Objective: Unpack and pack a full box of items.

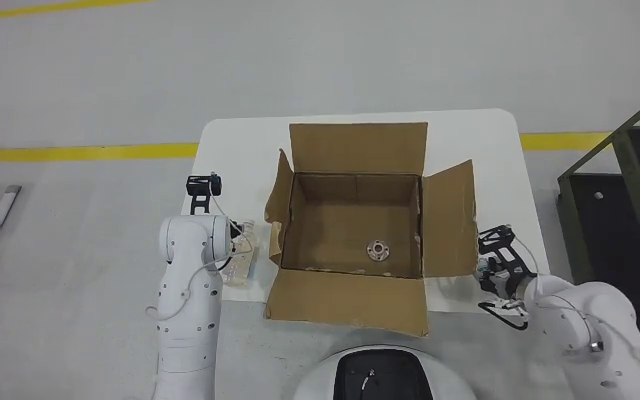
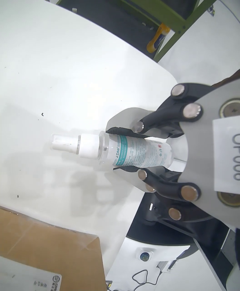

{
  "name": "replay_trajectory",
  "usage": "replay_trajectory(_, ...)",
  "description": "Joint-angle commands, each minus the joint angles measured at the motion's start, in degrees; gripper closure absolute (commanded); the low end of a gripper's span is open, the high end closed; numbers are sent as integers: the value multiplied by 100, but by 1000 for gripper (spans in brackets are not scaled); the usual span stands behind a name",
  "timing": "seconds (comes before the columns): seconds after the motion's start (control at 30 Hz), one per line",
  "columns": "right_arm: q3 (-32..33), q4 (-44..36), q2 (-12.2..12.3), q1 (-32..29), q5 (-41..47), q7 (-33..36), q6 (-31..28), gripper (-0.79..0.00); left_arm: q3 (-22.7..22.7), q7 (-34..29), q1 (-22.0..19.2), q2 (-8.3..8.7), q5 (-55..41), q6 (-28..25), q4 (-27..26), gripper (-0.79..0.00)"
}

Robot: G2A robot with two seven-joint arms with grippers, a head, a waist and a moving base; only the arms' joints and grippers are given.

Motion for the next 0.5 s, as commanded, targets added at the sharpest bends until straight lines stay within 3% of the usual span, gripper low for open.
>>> replay_trajectory(0.0,-85,108,3,96,-67,11,55,0,0,0,0,0,0,0,0,-785)
replay_trajectory(0.1,-207,253,4,233,-149,39,171,0,0,0,0,0,0,0,0,-785)
replay_trajectory(0.2,-310,376,10,333,-244,66,225,-74,0,0,0,0,0,0,0,-785)
replay_trajectory(0.27,-357,434,14,388,-274,100,269,-175,0,0,0,0,0,0,0,-785)
replay_trajectory(0.3,-374,450,16,406,-289,105,281,-277,0,0,0,0,0,0,0,-785)
replay_trajectory(0.47,-422,502,32,449,-310,126,305,-357,0,0,0,0,0,0,0,-785)
